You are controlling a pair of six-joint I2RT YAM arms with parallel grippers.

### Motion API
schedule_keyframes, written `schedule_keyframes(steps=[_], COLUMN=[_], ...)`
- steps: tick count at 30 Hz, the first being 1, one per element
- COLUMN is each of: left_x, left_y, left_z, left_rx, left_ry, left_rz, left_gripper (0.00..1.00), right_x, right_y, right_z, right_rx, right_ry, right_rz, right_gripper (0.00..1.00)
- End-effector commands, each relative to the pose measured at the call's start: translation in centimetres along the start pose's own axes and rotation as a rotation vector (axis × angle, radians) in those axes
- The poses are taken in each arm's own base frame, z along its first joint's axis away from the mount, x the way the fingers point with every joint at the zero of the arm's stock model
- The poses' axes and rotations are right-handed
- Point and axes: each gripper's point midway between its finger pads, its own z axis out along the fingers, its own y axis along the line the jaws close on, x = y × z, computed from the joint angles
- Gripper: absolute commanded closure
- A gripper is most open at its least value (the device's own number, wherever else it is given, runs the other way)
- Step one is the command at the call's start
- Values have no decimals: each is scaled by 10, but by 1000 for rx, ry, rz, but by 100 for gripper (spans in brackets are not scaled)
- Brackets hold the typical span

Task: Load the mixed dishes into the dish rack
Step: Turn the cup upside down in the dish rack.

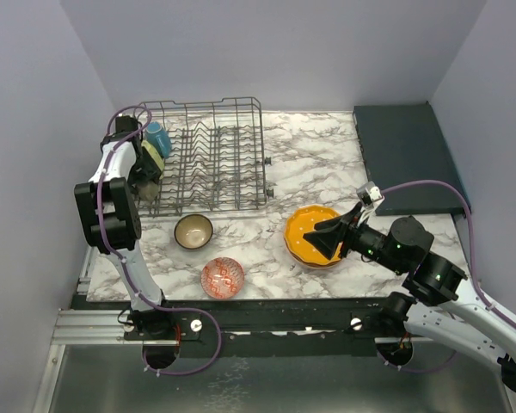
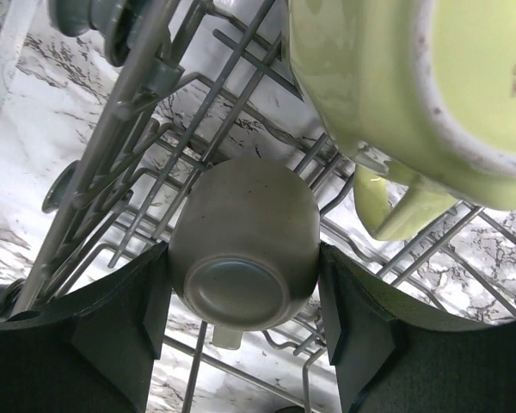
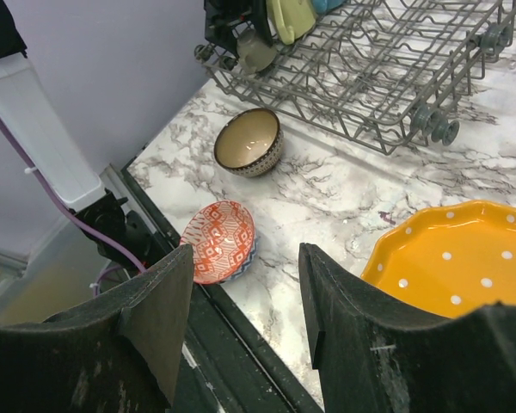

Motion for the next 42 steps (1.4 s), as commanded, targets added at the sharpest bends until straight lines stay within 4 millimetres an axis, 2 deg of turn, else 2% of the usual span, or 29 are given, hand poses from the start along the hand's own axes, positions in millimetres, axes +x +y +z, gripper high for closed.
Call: schedule_keyframes(steps=[1, 9, 16, 18, 25, 33, 39, 42], left_x=[-6, -8, -6, -6, -12, -16, -13, -13], left_y=[-2, 7, 6, 6, 5, 2, 3, 4], left_z=[5, 13, 17, 17, 8, -10, -13, -14], left_rx=[15, -2, -1, 0, 14, 47, 49, 49], left_ry=[-1, 8, 21, 21, -1, -26, -24, -23], left_rz=[-19, -30, -33, -31, -35, -28, -20, -20], left_gripper=[100, 96, 80, 75, 45, 26, 17, 7], right_x=[-5, -4, -2, -2, 0, -2, 0, 0], right_y=[-2, -2, -3, -3, -4, -3, -4, -4], right_z=[-4, -2, -2, -2, -1, 0, 0, -1], right_rx=[18, 20, 23, 23, 28, 29, 35, 37], right_ry=[-14, -8, -1, -2, 10, 10, 20, 26], right_rz=[-16, -14, -13, -15, -14, -9, -3, 4], right_gripper=[42, 41, 39, 38, 36, 33, 32, 31])
